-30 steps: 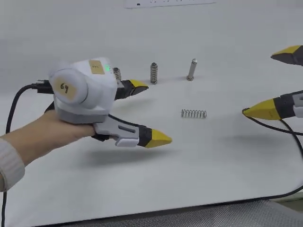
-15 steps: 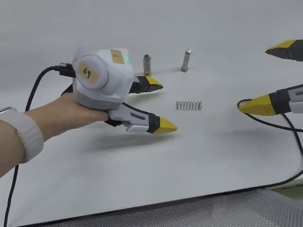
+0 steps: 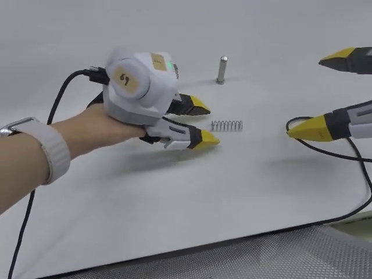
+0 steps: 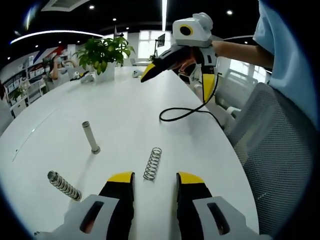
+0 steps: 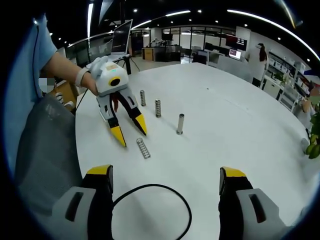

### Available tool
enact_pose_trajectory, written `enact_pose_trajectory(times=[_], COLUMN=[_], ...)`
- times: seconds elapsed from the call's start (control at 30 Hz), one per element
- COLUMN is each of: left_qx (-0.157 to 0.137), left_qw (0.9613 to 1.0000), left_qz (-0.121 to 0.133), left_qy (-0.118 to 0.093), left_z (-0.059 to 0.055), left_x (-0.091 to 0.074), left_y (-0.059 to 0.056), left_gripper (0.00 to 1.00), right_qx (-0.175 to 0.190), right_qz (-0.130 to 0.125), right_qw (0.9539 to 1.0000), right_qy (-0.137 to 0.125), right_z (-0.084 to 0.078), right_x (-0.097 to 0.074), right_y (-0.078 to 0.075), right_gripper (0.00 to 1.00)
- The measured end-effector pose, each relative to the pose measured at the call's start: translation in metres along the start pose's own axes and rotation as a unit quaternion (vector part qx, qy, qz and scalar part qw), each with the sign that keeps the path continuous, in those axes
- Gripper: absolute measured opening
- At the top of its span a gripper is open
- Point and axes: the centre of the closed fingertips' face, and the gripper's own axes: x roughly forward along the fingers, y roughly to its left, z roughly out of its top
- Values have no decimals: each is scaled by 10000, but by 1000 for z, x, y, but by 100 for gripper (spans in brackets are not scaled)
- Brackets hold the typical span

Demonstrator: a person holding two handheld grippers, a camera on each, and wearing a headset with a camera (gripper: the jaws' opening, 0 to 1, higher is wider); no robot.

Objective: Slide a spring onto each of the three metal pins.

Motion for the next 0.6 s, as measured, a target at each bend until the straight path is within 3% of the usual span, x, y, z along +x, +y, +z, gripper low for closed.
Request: enact_pose_trajectory(times=[0.2, 0.6], left_qx=[75, 131], left_qw=[9998, 9997], left_qz=[94, 59], left_qy=[153, 214], left_z=[-3, 3], left_x=[6, 10], left_y=[4, 6], left_gripper=[19, 10], right_qx=[68, 97], right_qz=[-15, 5], right_qw=[10000, 9999], right_qy=[-25, -29], right_z=[-2, -1], right_x=[-4, -4], right_y=[-1, 0], right_gripper=[88, 89])
